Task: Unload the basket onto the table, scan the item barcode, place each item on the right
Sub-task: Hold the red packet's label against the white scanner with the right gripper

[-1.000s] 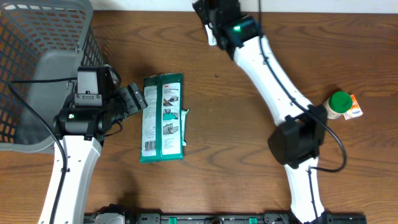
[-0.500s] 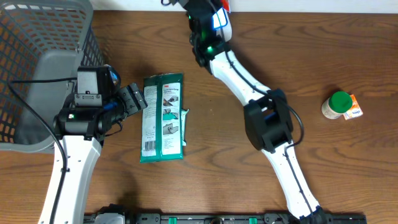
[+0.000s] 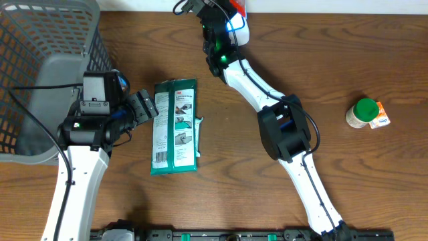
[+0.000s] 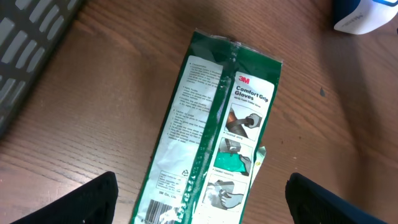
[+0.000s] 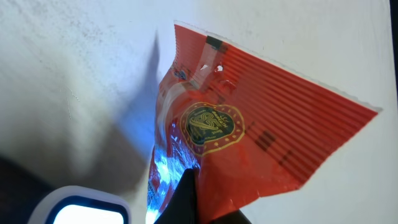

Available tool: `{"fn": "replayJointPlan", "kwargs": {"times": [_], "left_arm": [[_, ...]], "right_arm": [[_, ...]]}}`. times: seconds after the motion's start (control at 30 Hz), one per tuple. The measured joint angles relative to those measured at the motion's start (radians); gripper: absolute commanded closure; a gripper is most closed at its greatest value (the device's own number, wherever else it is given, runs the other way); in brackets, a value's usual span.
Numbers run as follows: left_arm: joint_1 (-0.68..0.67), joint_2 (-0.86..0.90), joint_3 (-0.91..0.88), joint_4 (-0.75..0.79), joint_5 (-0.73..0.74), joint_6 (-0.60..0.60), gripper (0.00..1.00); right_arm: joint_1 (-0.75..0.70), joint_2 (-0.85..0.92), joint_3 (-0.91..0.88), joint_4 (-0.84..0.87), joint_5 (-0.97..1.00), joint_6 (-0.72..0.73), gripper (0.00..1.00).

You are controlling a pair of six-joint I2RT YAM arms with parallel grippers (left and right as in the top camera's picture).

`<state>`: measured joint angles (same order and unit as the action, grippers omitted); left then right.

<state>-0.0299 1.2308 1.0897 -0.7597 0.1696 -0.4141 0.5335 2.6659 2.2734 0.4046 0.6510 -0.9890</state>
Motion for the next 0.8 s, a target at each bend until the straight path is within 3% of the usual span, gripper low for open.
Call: {"fn": "replayJointPlan", "kwargs": {"times": [0.8], "left_arm": [[0.000, 0.000, 0.000, 0.000, 0.000, 0.000, 0.13]], "right_arm": [[0.000, 0.000, 0.000, -0.139, 0.019, 0.171, 0.99]]}}
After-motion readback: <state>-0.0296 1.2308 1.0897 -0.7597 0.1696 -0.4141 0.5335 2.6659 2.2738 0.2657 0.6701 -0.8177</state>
